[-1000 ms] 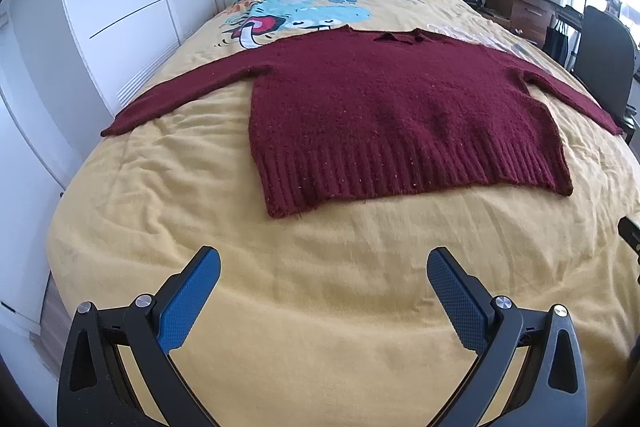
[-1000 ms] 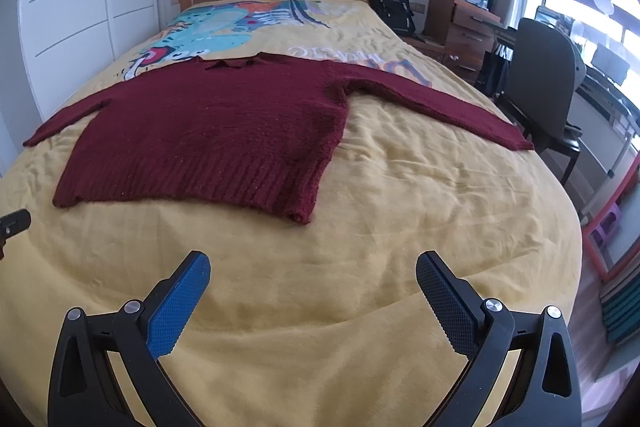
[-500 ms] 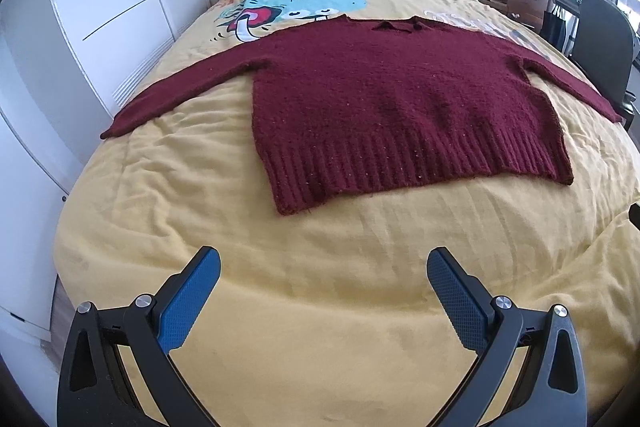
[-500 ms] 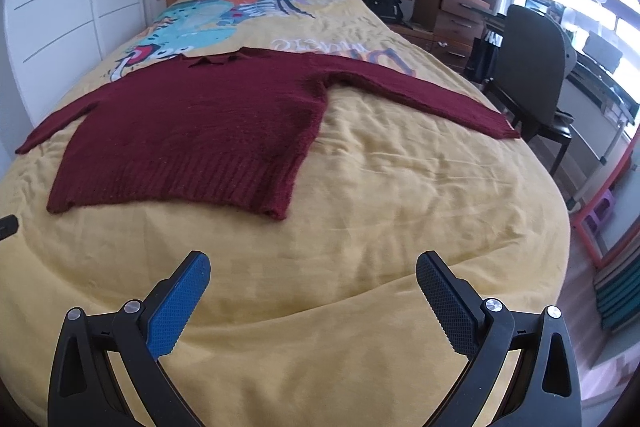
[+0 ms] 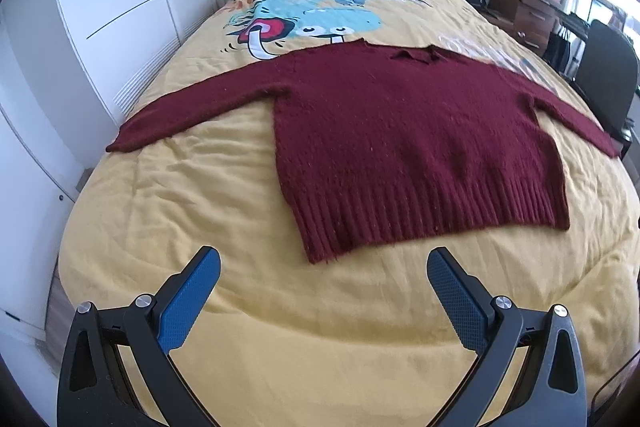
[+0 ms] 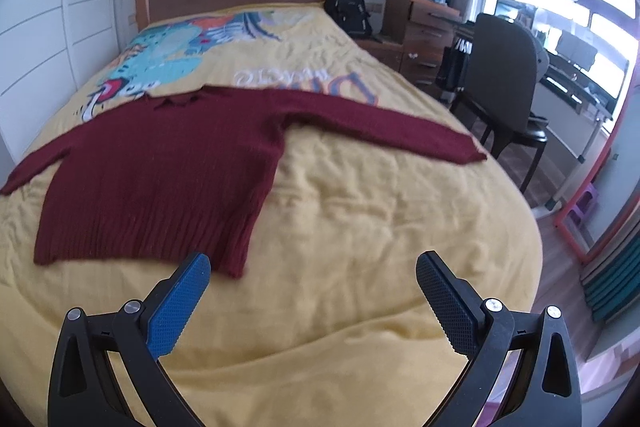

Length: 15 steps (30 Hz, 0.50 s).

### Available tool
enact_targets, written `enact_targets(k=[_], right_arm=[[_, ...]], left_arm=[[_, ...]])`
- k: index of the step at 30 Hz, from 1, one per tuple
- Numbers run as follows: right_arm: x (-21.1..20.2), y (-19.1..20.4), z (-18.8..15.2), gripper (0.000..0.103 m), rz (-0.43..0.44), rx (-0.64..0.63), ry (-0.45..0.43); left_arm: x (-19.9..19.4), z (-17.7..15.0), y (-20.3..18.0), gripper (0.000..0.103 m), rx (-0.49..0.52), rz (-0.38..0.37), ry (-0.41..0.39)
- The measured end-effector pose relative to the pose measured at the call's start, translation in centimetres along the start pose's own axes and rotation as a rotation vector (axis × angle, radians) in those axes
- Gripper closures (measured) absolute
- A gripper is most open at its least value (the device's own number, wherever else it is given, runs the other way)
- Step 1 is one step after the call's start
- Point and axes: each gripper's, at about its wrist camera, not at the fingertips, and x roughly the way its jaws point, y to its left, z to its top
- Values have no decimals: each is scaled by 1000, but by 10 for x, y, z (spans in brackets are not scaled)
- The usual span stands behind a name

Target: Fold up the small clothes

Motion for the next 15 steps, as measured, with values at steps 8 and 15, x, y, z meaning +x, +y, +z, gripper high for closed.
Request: enact_targets(k=[8, 15], right_arm=[[-10, -2, 23, 0, 2, 10, -39], [-5, -3, 36, 0, -5, 21, -42]], left_arm=[[0, 21, 27, 1, -84, 39, -2], [-8, 40, 64, 1, -157, 94, -36]])
